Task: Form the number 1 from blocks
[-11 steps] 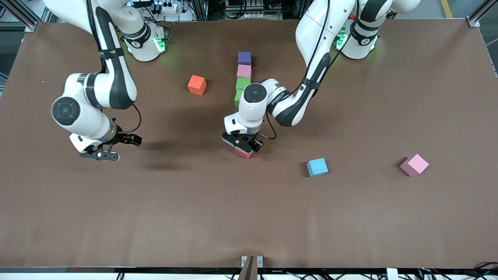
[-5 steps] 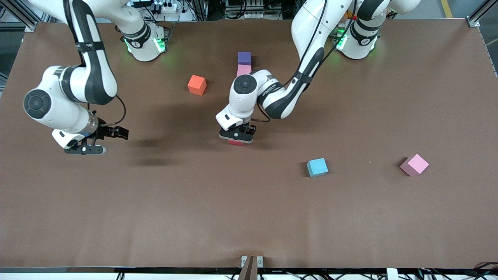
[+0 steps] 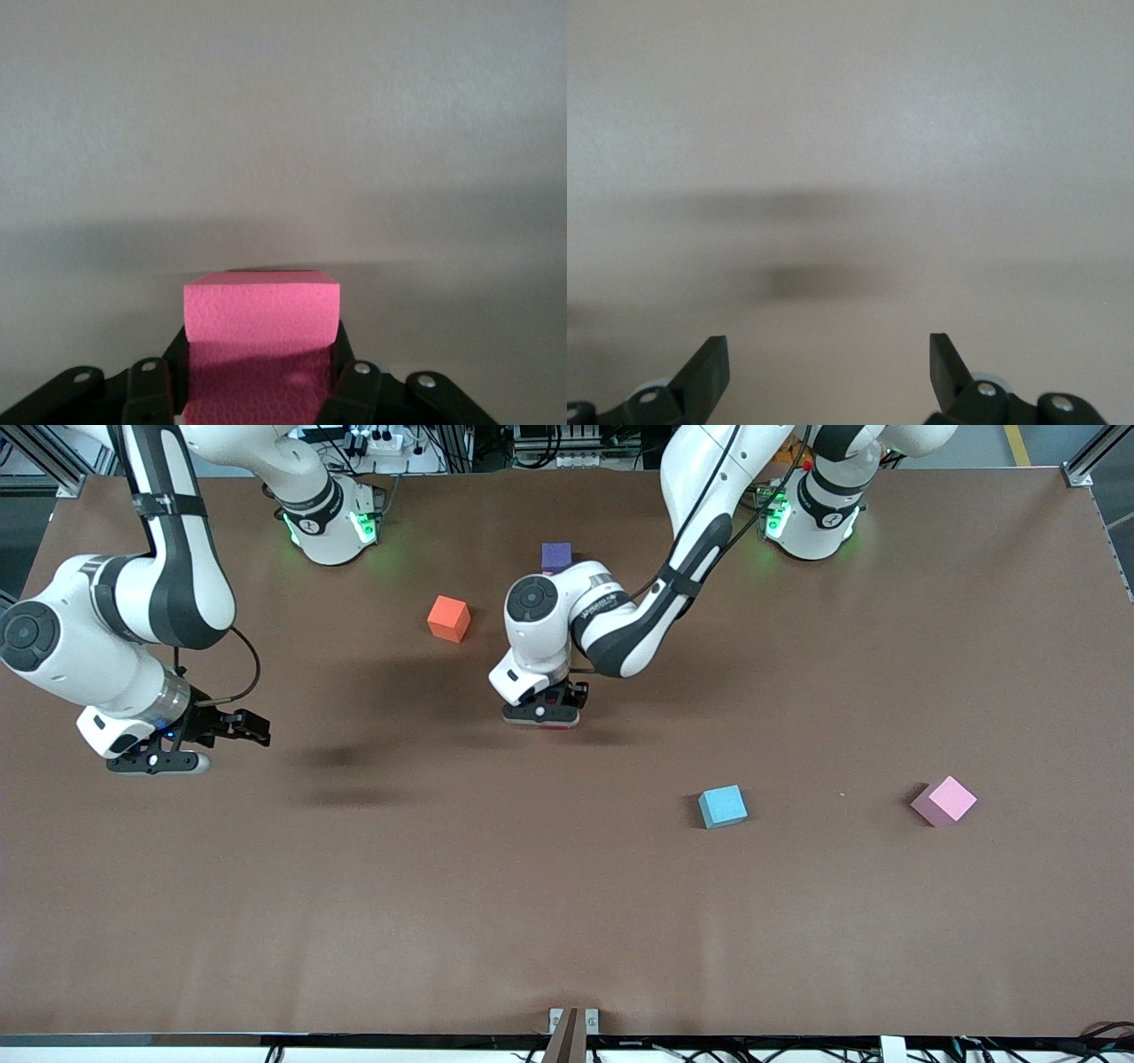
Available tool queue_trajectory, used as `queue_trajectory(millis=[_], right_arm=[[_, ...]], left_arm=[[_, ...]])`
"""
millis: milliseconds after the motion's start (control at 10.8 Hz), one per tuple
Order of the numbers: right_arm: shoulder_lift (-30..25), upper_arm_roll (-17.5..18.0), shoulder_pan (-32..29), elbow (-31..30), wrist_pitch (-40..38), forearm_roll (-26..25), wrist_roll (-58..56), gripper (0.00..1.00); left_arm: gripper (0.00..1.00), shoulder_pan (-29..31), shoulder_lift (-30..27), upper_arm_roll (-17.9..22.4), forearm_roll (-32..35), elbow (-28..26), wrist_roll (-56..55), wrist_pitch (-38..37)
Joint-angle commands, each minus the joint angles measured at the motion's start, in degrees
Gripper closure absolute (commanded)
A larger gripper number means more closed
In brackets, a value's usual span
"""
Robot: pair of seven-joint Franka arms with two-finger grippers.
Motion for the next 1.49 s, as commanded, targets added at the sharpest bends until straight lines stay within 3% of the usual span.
queue_trajectory(millis=[0,186,279,372,465,836,929,1115,1394], right_arm=[[-0.7,0.3,-1.7,2.9,-2.9,-1.6,-0.7,0.0],[-0.9,2.0,-3.4,3.4,-3.4,-1.6,-0.3,0.0],[-1.4,7.6,-9.3,3.5,-4.3,-1.6,-0.3,0.0],[-1.7,17.8,-19.2,4.4,-5.4,-1.7,-0.3,0.0],[-2.3,24.9,-26.4,5.1,-6.3,-2.3,-0.2,0.0],[-7.3,40.7,-41.2,5.8,-8.9,-8.6,2.2,0.0],[-8.9,43.5,-43.9,5.8,-10.3,-8.7,2.3,0.0],[-12.9,44.0,-44.0,6.4,-13.8,-8.8,2.2,0.0],[-12.5,43.9,-43.9,19.9,-29.4,-8.5,2.4,0.0]], left_arm=[[1.0,-0.1,-1.8,-0.6,2.2,-2.1,-2.5,-0.8],[1.0,-0.1,-1.7,-1.3,4.0,-2.2,-2.7,-0.8],[1.0,-0.1,-1.5,-1.3,4.4,-2.2,-2.7,-0.8],[1.0,-0.3,-1.3,-1.5,4.5,-2.3,-2.9,-0.8],[1.0,-0.3,-1.3,-1.7,4.5,-2.6,-2.9,-0.8],[1.0,-0.5,-1.3,-2.9,4.5,-3.4,-2.9,-0.5],[1.0,-0.5,-1.4,-3.4,4.5,-3.8,-3.1,-0.4],[1.0,-0.5,-1.5,-3.7,5.6,-4.8,-4.1,0.5],[1.0,-0.5,-1.8,-3.7,7.3,-7.7,-6.6,3.5]])
